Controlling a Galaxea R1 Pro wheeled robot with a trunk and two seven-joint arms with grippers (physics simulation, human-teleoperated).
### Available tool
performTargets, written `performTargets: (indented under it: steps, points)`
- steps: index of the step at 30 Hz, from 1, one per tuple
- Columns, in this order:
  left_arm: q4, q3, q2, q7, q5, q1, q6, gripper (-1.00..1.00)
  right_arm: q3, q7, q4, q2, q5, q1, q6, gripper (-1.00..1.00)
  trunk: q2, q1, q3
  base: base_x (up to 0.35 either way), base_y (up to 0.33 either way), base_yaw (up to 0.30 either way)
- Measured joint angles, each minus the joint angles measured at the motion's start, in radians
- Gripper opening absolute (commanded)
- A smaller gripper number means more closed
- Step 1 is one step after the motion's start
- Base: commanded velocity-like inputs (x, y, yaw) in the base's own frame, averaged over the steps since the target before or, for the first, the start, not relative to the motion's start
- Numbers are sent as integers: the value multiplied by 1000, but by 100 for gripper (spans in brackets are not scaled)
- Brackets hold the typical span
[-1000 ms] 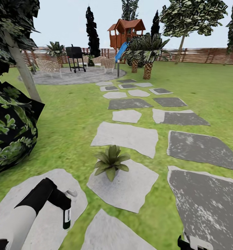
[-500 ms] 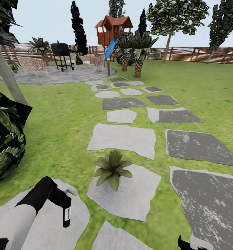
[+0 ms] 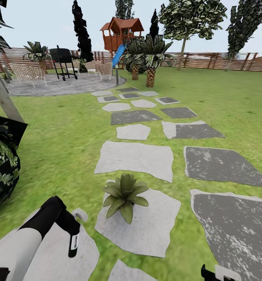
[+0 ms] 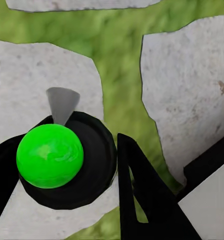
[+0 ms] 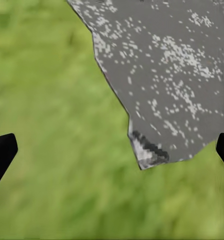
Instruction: Pick up the pesticide atomizer in the garden and spray insectifuge to fully cover both potted plants in the garden.
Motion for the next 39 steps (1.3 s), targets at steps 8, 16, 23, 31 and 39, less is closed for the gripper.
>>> performTargets:
  steps: [8, 16, 23, 31, 39]
  points:
    - [0, 1, -1, 0, 0, 1, 0, -100, 0, 0, 0, -2, 1, 0, 0, 100, 0, 0, 0, 80, 0, -1]
    - [0, 0, -3, 0, 0, 1, 0, -100, 0, 0, 0, -1, -1, 0, 0, 100, 0, 0, 0, 229, 27, 0]
    - [0, 0, -3, 0, -1, 1, 0, -100, -1, 0, 0, 0, -1, 0, 0, 100, 0, 0, 0, 212, 232, -195]
    - [-1, -3, -2, -55, -22, 1, -3, -100, -1, -1, 0, 0, -1, 0, 0, 100, 0, 0, 0, 15, 23, -118]
    - [-18, -32, 8, -349, -257, 3, -19, -100, 0, -2, 0, -2, -1, 0, 0, 100, 0, 0, 0, 0, 0, -1]
